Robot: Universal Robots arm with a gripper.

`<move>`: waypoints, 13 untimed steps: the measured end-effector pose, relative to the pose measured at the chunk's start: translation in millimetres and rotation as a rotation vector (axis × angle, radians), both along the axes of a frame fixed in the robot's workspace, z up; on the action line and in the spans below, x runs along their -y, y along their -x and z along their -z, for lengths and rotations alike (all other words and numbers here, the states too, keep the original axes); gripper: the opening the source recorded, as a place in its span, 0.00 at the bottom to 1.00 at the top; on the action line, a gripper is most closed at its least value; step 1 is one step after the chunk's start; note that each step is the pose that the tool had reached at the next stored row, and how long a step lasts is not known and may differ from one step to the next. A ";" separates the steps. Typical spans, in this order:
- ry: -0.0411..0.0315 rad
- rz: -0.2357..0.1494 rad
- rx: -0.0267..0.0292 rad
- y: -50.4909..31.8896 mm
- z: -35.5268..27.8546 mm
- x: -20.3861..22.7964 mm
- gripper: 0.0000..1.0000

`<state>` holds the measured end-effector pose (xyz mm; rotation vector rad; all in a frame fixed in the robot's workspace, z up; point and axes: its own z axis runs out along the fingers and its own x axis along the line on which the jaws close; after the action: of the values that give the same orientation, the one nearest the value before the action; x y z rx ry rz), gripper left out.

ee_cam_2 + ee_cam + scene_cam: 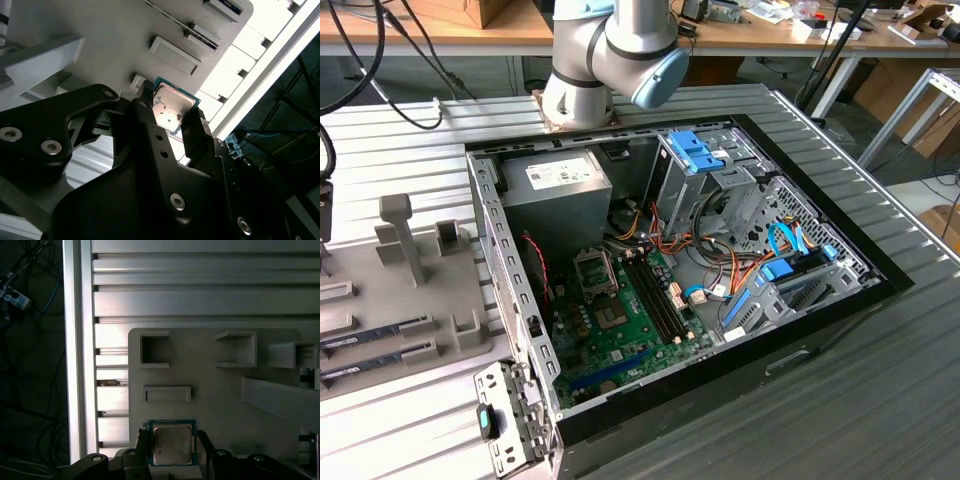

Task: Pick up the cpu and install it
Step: 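Pick up the cpu and move it towards the insertion slot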

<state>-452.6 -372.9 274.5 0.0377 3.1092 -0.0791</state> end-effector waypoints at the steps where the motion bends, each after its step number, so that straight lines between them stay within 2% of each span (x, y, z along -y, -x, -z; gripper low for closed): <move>1: -0.0001 0.000 0.0001 0.0 -0.8 0.0 0.47; 13: -0.0002 0.000 0.0001 0.0 -8.1 0.0 0.47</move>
<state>-452.6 -372.9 282.7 0.0379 3.1092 -0.0788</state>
